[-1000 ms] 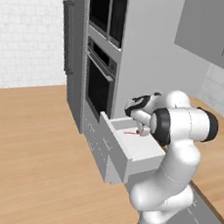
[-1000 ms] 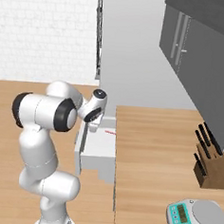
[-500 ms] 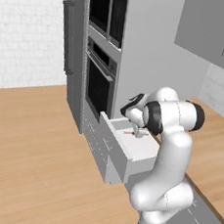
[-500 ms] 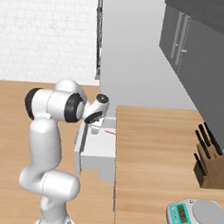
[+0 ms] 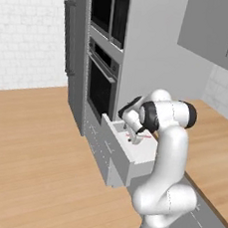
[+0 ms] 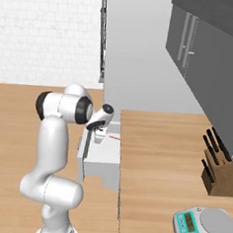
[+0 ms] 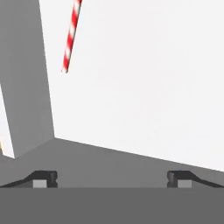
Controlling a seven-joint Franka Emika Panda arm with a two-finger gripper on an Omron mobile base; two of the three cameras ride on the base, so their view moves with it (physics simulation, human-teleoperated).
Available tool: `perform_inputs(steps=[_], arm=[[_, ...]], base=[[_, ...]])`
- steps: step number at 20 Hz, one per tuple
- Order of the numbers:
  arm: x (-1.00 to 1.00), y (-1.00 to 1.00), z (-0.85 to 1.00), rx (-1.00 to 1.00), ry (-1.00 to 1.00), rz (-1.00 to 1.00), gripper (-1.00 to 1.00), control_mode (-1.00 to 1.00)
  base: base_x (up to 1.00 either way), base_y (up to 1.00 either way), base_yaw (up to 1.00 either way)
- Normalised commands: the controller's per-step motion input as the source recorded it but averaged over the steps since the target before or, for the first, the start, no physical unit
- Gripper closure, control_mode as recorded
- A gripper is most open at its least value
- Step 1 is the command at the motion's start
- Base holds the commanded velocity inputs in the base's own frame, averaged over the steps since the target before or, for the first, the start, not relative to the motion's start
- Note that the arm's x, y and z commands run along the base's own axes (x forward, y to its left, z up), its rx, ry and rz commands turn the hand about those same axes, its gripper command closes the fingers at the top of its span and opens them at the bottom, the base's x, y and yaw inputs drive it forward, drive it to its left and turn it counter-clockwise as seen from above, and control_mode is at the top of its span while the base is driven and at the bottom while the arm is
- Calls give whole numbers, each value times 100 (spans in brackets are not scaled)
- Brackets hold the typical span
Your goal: Take a straw from the drawer in front and place it inside the glass cup on the dining counter.
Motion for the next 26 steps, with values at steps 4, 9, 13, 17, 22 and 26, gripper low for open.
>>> perform_inputs(steps=[4, 9, 13, 17, 22, 26], arm=[[15, 41, -44, 0, 5, 13, -100, -100], [9, 42, -28, 2, 6, 12, -100, -100], [4, 58, -15, 3, 9, 11, -100, -100], [0, 66, -12, 3, 8, 9, -100, -100], [0, 79, -11, 0, 9, 7, -100, -100], [0, 87, -9, 0, 7, 3, -100, -100]], base=[[0, 0, 0], [0, 0, 0], [0, 0, 0], [0, 0, 0], [0, 0, 0], [0, 0, 0]])
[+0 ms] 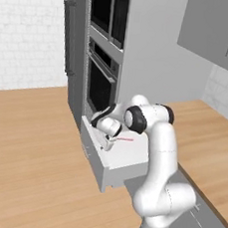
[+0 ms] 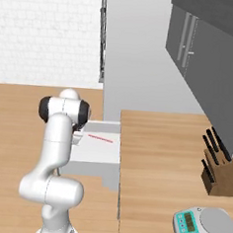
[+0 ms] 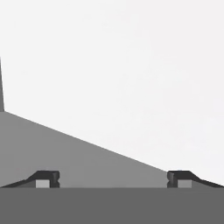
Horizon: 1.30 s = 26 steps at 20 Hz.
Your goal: Take a straw from the drawer in front and place it inside the glass cup on the dining counter.
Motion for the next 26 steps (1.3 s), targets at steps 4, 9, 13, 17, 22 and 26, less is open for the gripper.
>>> perform_inputs(steps=[4, 9, 13, 17, 22, 26], arm=[[0, 88, -8, 0, 5, 1, -100, -100], [0, 84, -8, 0, 5, 0, -100, -100], [0, 72, -11, 0, 3, 0, -100, -100], [-1, 42, -13, 0, 0, 0, -100, -100], [-11, 8, -12, 0, 0, 0, -100, -100], [-17, -15, 2, -1, -11, 0, -100, -100]], base=[[0, 0, 0], [0, 0, 0], [0, 0, 0], [0, 0, 0], [0, 0, 0], [0, 0, 0]])
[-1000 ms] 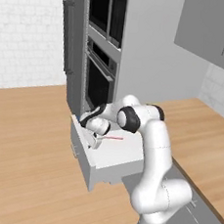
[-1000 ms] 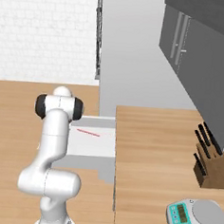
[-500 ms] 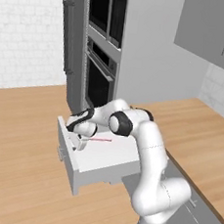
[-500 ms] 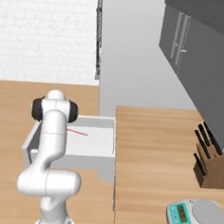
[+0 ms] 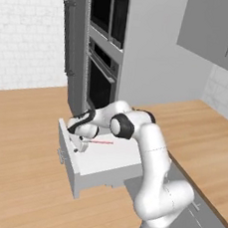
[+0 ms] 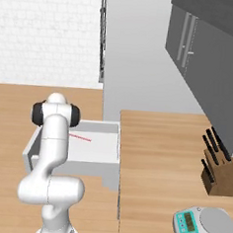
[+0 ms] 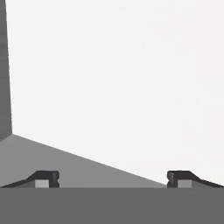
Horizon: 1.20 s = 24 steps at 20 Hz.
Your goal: Take a straw from the drawer in front and place it inside the glass cup on the dining counter.
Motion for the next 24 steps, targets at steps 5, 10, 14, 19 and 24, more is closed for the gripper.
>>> perform_inputs(steps=[5, 10, 14, 19, 24], arm=[[-24, -43, 22, -7, -23, 8, -100, -100], [-29, -52, 32, -2, -20, 18, -100, -100], [-30, -49, 35, 0, -13, 21, -100, -100], [-19, -43, 43, 0, -5, 23, -100, -100], [-2, -35, 44, -2, 0, 16, -100, -100]], base=[[0, 0, 0], [0, 0, 0], [0, 0, 0], [0, 0, 0], [0, 0, 0]])
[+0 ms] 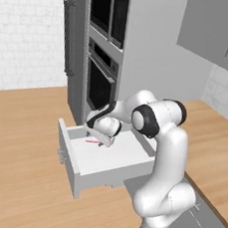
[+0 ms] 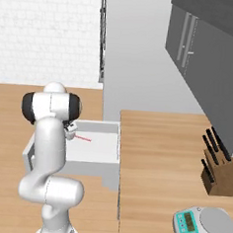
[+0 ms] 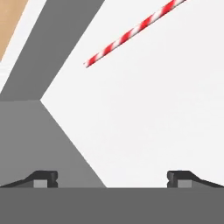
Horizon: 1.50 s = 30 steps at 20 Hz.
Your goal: Take a straw from the drawer in front and place it inside the glass cup on the dining counter.
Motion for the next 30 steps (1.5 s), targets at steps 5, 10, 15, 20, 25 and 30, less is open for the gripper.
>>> perform_inputs(steps=[5, 10, 15, 20, 25, 30], arm=[[1, -27, 44, -4, 1, 15, -100, -100], [3, -17, 14, -18, 4, 21, -100, -100], [7, -14, -1, -12, 10, 28, -100, -100], [26, -13, -4, 0, 8, 39, -100, -100], [17, -25, -13, 0, 0, 43, -100, -100], [0, -12, -38, 0, 0, 35, -100, -100]], base=[[0, 0, 0], [0, 0, 0], [0, 0, 0], [0, 0, 0], [0, 0, 0], [0, 0, 0]])
